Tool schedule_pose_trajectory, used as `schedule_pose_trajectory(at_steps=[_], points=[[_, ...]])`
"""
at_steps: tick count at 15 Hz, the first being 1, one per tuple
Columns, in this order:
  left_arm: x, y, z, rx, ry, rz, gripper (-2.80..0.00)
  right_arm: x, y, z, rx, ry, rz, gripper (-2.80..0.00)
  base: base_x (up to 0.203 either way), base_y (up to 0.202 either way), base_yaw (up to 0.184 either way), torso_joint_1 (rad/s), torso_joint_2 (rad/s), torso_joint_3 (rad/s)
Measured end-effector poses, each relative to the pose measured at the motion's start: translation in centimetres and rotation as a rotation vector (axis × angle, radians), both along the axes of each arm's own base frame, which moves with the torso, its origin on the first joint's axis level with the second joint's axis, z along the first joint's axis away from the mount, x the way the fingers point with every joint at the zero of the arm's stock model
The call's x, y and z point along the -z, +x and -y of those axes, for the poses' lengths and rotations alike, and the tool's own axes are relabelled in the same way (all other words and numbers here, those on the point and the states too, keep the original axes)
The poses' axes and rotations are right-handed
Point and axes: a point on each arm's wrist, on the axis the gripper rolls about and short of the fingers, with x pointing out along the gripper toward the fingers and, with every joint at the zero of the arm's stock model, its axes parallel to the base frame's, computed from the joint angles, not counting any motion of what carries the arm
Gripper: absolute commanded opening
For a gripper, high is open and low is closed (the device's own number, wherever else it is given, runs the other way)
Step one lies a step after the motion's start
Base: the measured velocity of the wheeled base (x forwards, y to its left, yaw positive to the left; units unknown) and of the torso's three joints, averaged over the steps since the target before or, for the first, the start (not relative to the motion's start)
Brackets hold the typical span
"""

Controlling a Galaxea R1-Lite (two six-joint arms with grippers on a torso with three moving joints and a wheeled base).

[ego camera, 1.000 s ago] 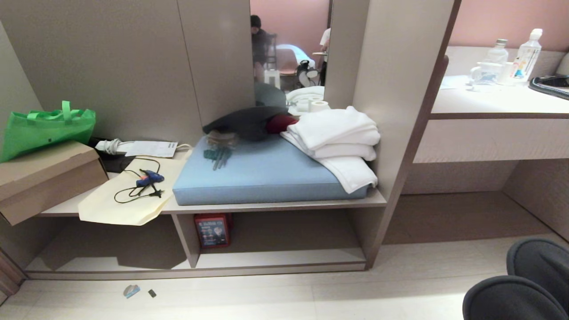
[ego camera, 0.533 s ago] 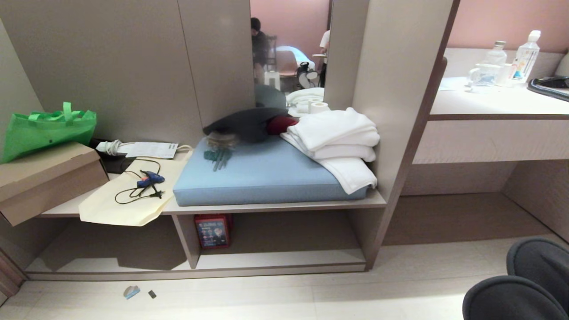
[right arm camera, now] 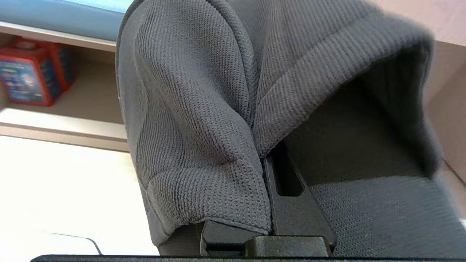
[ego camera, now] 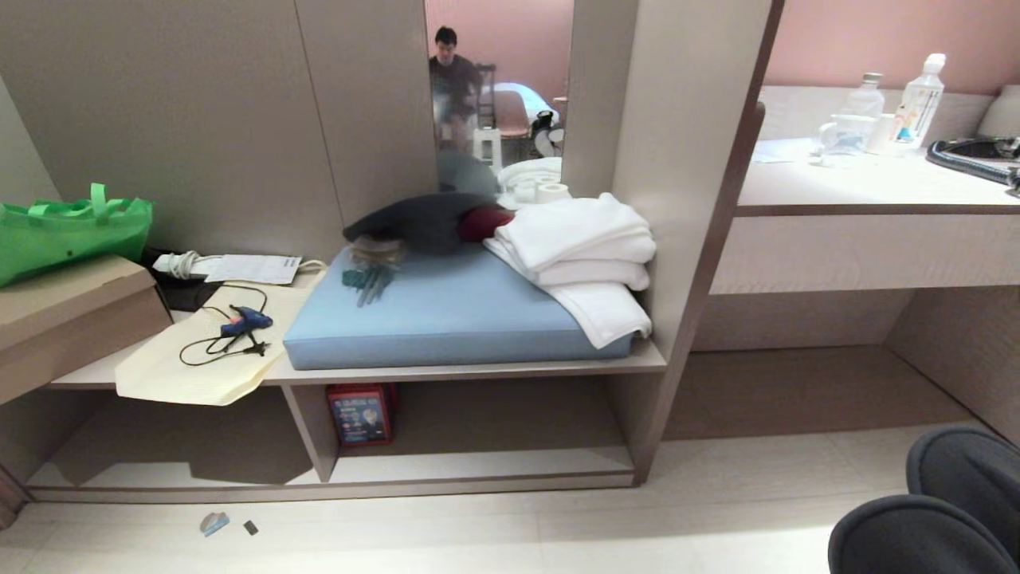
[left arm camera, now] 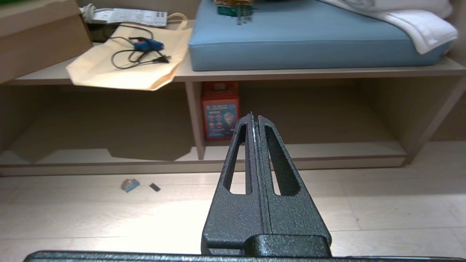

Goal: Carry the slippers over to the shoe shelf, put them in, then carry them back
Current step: Place the slippers on the floor

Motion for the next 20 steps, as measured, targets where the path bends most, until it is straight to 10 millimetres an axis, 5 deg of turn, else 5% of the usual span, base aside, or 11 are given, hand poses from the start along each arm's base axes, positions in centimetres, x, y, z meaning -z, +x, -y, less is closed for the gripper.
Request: schedule_pose_trajectory(at_steps=[20], points=[[0.0, 0.0, 0.0, 0.0, 0.0, 0.0, -2.8, 0.0, 0.0, 0.0, -0.001, 0.0, 0.0, -2.8, 0.0, -0.184, 0.002, 0.003, 0.0, 0.002]])
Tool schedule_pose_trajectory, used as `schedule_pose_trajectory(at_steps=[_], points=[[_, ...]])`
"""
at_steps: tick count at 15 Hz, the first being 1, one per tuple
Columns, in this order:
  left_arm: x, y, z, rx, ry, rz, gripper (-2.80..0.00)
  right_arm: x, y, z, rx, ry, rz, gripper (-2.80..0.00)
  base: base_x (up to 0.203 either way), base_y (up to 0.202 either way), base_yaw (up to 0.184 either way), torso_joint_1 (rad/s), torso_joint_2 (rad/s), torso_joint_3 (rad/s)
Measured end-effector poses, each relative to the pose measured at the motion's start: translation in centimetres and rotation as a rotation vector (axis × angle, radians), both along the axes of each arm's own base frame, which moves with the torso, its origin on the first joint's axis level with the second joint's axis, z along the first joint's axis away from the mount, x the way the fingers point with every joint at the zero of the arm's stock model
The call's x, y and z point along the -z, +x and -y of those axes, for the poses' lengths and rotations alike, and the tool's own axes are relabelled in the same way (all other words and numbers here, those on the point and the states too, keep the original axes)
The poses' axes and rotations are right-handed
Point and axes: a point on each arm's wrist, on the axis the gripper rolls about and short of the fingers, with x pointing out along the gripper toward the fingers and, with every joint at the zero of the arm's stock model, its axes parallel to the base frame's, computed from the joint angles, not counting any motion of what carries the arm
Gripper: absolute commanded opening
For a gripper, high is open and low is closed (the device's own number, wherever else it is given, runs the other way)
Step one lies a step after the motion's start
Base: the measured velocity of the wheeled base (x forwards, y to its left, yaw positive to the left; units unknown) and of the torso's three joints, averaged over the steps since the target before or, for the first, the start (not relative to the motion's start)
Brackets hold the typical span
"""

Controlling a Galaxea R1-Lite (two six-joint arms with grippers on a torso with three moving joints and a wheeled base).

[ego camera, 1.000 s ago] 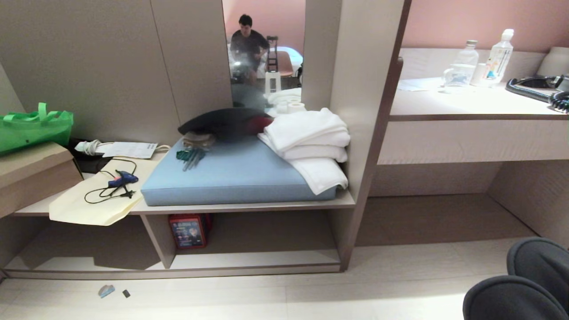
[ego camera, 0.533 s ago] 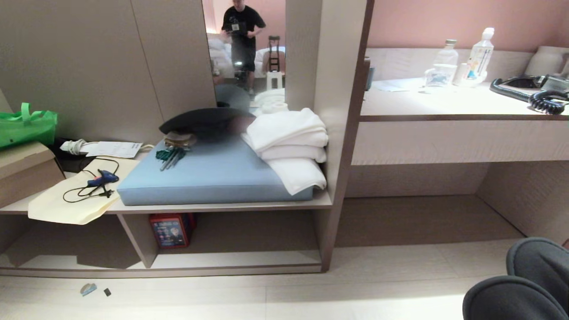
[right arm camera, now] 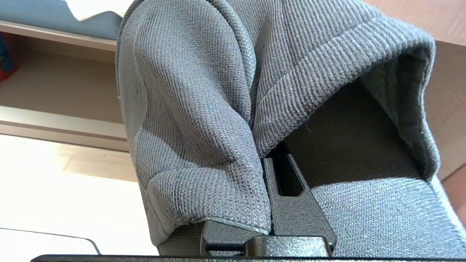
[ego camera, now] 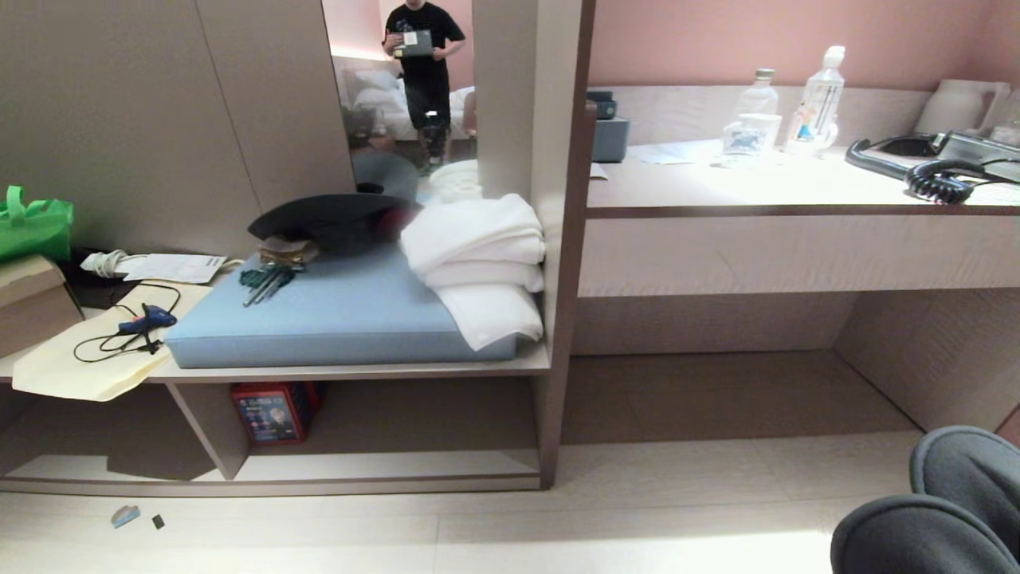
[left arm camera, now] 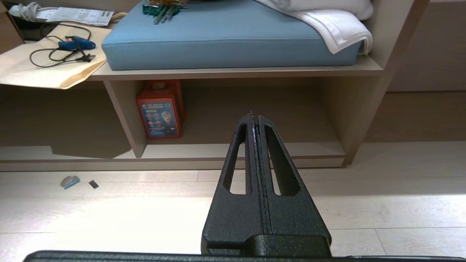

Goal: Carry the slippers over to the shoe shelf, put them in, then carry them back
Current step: Place the slippers on the floor

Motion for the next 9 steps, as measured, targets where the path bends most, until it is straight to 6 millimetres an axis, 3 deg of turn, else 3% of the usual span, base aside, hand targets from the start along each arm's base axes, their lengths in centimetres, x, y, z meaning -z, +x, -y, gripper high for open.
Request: schedule_pose_trajectory(at_steps=[7, 9], points=[[0.0, 0.0, 0.0, 0.0, 0.0, 0.0, -2.8, 0.0, 0.0, 0.0, 0.0, 0.0, 0.0, -2.8, 0.0, 0.0, 0.0, 0.0, 0.0, -0.004], [0.0, 0.0, 0.0, 0.0, 0.002, 0.0, -2.8, 0.0, 0.0, 0.0, 0.0, 0.0, 0.0, -2.8, 0.0, 0.0, 0.0, 0.004, 0.0, -0.157]])
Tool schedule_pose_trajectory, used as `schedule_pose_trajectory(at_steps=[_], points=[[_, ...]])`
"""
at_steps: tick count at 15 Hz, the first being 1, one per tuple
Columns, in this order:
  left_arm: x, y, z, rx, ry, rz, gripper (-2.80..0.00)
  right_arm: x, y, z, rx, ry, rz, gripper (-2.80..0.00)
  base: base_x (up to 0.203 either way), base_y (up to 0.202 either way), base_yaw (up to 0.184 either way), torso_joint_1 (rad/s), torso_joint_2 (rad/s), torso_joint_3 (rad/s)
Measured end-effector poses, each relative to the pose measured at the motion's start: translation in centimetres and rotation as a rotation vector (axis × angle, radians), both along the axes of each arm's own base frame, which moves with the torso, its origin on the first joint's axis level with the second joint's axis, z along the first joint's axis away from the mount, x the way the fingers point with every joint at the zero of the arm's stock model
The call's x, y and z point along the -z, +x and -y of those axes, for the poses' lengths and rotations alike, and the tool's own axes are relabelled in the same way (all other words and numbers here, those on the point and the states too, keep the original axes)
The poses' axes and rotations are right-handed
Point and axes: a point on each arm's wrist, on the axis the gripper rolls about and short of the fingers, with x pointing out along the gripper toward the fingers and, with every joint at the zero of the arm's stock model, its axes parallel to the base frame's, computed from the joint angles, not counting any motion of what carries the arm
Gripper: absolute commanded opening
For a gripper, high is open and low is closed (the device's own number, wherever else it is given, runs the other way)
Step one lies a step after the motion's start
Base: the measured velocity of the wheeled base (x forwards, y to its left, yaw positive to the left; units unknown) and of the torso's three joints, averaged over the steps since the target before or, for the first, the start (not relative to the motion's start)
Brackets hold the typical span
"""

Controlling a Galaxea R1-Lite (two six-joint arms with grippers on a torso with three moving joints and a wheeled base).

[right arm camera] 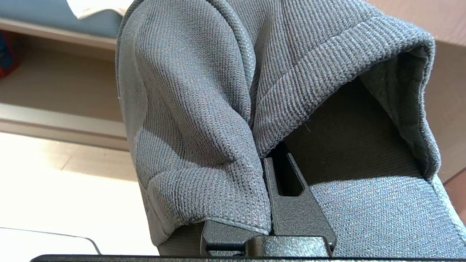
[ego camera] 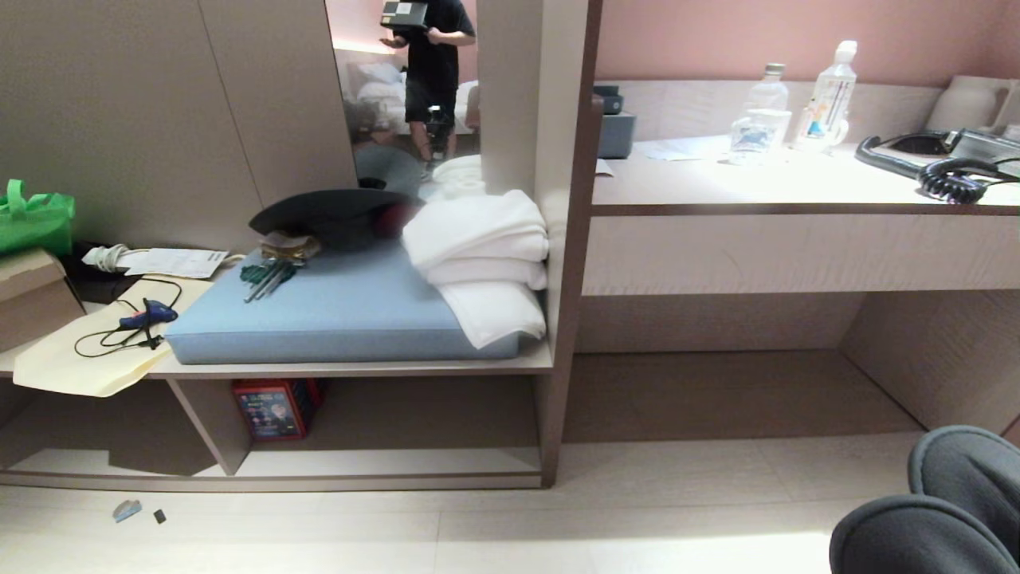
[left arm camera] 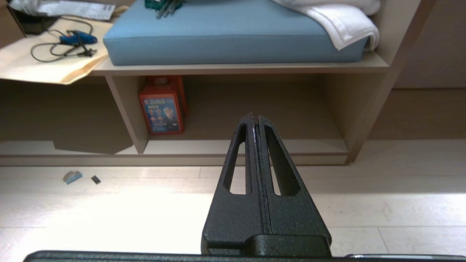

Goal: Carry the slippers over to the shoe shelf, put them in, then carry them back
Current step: Place the slippers on the floor

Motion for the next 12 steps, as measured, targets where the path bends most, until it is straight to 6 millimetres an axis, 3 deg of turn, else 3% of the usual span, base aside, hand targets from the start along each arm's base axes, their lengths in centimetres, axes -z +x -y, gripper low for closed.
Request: schedule_pose_trajectory(at_steps=[12], points=[[0.0, 0.0, 0.0, 0.001, -0.001, 0.0, -2.8, 0.0, 0.0, 0.0, 0.0, 0.0, 0.0, -2.8, 0.0, 0.0, 0.0, 0.003, 0.0, -0.198]])
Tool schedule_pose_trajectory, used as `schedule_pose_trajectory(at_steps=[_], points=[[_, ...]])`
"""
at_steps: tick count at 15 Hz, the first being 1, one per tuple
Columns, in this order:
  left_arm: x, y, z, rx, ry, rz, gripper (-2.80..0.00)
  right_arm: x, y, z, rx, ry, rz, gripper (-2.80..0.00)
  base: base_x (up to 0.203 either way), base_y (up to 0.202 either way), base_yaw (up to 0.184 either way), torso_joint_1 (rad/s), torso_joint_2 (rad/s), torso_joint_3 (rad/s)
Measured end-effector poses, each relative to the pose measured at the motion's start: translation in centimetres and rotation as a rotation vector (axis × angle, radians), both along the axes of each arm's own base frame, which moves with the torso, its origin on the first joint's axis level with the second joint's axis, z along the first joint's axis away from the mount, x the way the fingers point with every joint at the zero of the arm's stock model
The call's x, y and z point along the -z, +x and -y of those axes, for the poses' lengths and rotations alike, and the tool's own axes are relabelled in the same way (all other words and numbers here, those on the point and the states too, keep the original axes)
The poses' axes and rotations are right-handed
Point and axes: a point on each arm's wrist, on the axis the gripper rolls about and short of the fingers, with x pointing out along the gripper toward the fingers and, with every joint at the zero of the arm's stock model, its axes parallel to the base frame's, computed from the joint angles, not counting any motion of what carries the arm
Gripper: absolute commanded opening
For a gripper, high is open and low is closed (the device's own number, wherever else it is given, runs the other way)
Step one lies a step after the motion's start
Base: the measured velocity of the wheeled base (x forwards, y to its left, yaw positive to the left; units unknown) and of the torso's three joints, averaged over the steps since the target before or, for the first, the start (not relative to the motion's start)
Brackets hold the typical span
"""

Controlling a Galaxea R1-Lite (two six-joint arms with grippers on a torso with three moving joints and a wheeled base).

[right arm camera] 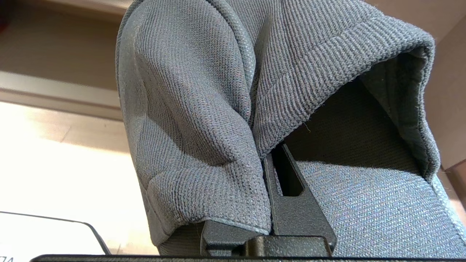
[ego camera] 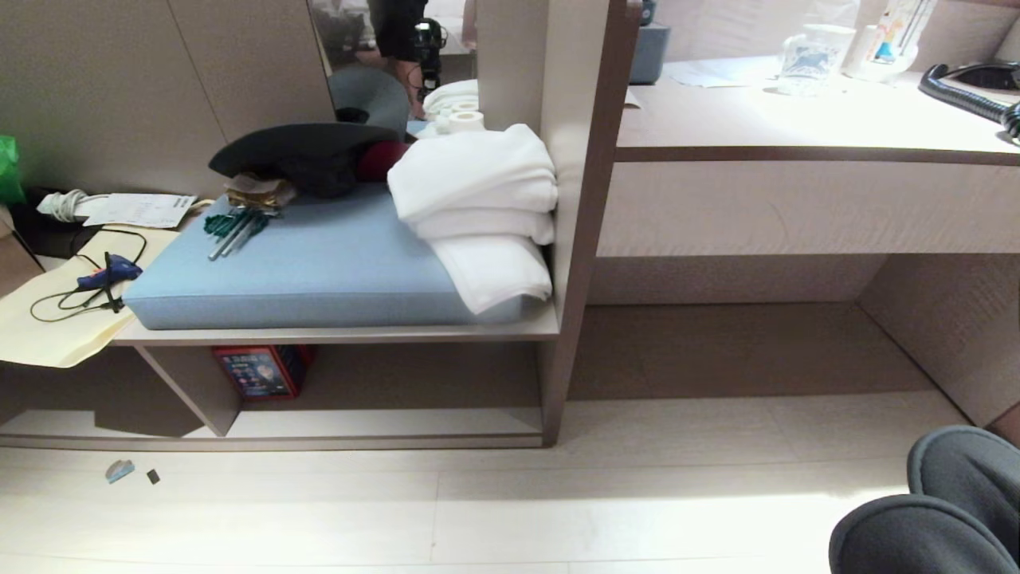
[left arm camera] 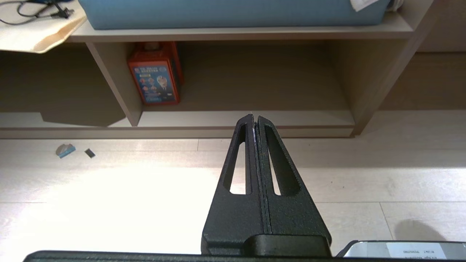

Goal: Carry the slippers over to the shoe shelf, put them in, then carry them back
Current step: Place the slippers on the floor

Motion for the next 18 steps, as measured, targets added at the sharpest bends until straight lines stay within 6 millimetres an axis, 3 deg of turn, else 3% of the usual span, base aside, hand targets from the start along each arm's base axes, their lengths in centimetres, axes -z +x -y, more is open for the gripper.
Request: schedule_pose_trajectory(at_steps=[18], points=[[0.0, 0.0, 0.0, 0.0, 0.0, 0.0, -2.8, 0.0, 0.0, 0.0, 0.0, 0.0, 0.0, -2.8, 0.0, 0.0, 0.0, 0.004, 0.0, -0.198]])
